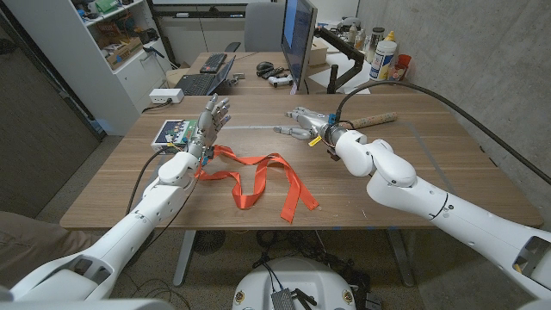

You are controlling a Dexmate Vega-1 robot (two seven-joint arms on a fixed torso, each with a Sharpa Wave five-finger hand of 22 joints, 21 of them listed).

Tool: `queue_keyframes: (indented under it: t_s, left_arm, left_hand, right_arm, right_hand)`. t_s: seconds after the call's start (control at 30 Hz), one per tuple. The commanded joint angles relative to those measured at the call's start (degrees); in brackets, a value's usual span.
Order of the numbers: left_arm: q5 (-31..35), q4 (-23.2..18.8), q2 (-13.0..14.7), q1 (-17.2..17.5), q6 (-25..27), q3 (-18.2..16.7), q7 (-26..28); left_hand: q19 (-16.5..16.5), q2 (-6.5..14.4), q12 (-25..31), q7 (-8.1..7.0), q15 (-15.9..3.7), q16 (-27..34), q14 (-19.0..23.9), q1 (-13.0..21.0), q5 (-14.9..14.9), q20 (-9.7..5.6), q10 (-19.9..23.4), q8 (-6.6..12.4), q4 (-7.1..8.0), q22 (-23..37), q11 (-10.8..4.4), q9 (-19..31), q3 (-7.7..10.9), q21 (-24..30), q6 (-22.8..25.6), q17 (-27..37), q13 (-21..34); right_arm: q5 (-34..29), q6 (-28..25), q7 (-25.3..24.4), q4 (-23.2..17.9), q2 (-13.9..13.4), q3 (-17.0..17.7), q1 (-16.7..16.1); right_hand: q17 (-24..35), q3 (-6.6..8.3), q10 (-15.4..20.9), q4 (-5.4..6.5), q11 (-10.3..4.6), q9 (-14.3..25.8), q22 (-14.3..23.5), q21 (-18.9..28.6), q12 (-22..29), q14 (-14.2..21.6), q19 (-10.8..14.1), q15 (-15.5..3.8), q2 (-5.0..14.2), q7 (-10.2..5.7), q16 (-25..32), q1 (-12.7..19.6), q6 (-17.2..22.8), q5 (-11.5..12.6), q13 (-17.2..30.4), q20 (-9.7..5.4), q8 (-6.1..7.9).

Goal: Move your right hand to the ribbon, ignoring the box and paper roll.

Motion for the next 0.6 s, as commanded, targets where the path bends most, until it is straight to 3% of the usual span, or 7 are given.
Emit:
queue_keyframes:
  t_s: [0.03,0.6]
  left_arm:
    - [-0.3,0.0,0.3,-0.1,-0.3,0.0,-1.1]
    - [-0.5,-1.4,0.7,0.8,0.1,-0.2,-0.6]
  left_hand:
    - [-0.3,0.0,0.3,0.03,-3.64,0.2,-0.4,0.5,0.5,-0.27,-0.4,-0.18,-0.21,0.0,0.25,0.3,-0.07,-0.1,0.1,0.1,0.3]
    - [-0.3,0.0,0.3,0.07,-3.61,0.2,-0.5,0.5,0.5,-0.34,-0.5,-0.21,-0.22,0.0,0.23,0.3,-0.15,-0.1,0.0,0.1,0.3]
  right_arm:
    - [-1.5,1.7,1.8,0.8,1.9,-0.5,0.6]
    - [-0.7,6.7,0.5,3.5,3.9,-0.9,0.3]
  right_hand:
    - [0.0,0.17,-0.1,-0.51,0.46,0.2,0.2,0.1,-0.1,-0.5,-0.2,-0.41,0.01,-0.11,-0.1,1.0,-0.3,0.4,0.1,0.66,0.47]
    - [0.0,0.12,-0.8,-0.6,0.03,0.3,0.2,0.0,-0.3,-0.9,-0.6,-0.34,0.09,-0.28,-0.1,1.0,-0.7,0.5,0.1,0.69,0.37]
